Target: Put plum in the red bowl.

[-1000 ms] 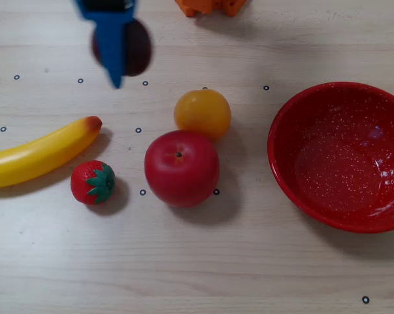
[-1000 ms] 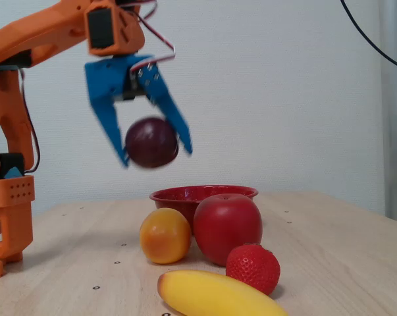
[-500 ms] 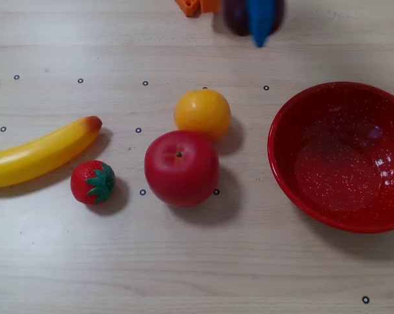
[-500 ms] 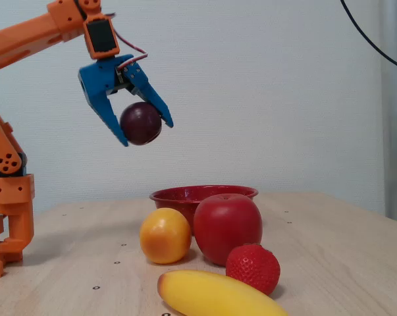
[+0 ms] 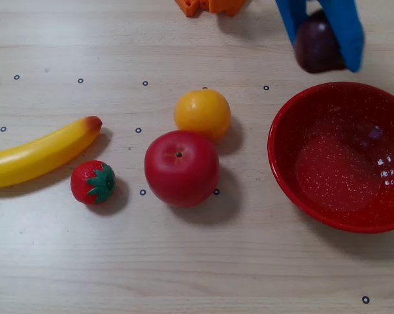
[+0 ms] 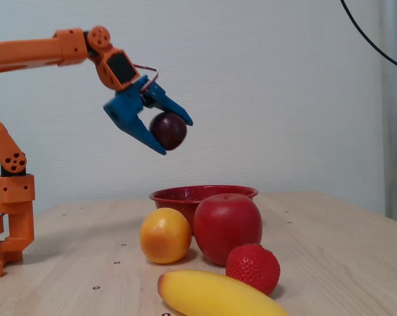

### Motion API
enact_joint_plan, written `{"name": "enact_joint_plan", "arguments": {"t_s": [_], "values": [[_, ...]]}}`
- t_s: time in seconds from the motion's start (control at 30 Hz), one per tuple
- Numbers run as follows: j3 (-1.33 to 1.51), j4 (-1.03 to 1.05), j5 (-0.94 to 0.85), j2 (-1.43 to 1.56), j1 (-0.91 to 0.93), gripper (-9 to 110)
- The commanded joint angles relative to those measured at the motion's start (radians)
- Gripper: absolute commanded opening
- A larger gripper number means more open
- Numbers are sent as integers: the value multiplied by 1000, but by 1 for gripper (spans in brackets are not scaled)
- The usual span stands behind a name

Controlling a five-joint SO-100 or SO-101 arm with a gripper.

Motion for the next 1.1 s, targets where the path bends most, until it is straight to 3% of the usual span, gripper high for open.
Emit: {"name": "enact_joint_plan", "arguments": {"t_s": [0.0,0.23,0.53,0.93,1.07], "values": [[-34,-110,57,8,32,0],[-12,-267,129,-137,78,2],[-179,-264,141,-423,94,4],[-430,-92,110,-686,72,47],[-492,-21,64,-670,61,49]]}}
